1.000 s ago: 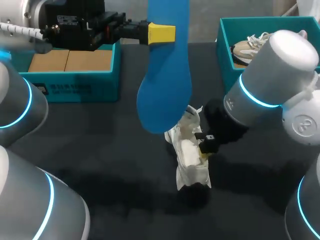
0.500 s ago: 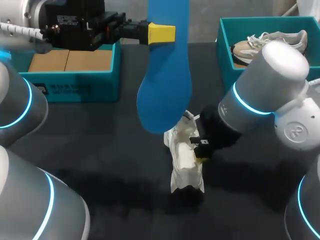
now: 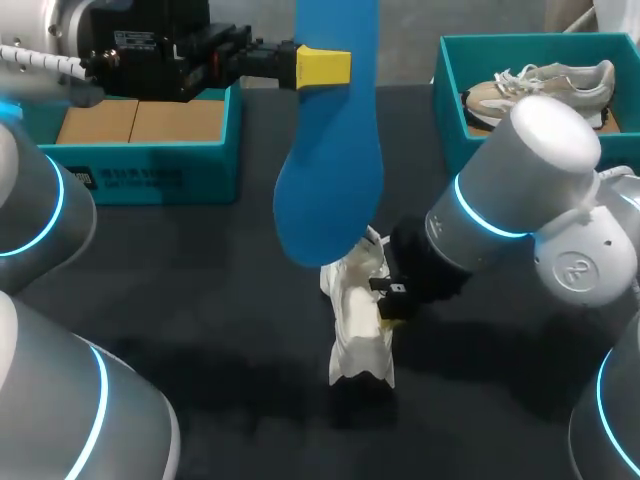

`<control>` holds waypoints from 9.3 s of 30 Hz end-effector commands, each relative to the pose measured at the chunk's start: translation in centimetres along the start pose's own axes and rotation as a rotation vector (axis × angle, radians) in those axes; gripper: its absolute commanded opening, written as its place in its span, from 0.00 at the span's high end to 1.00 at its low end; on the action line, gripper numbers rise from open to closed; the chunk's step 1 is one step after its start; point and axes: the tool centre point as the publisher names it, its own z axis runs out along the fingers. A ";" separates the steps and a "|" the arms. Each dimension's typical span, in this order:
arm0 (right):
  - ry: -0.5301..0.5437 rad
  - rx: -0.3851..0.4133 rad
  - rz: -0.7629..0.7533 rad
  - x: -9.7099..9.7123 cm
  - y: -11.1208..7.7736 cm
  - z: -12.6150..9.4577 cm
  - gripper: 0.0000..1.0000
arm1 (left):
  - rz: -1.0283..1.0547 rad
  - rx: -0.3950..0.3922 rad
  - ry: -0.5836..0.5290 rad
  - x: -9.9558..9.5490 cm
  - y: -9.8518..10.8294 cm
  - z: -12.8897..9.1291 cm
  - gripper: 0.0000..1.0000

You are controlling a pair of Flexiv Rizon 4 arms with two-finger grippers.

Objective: Take the shoe out of the shoebox, open the shoe tongue, remove and reinsert the insole, then place the shoe into the shoebox

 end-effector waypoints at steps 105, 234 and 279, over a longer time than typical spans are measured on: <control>0.965 -0.134 0.227 2.8 5.8 -20.7 0.00 | 0.000 0.000 0.001 0.0 0.1 0.0 1.00; 1.031 -0.147 0.210 3.3 7.2 -22.7 0.00 | 2.032 -0.117 -0.163 -15.7 14.9 -2.8 1.00; 1.031 -0.147 0.210 3.3 7.2 -22.7 0.00 | 2.223 -0.097 -0.119 -19.4 19.8 -1.6 1.00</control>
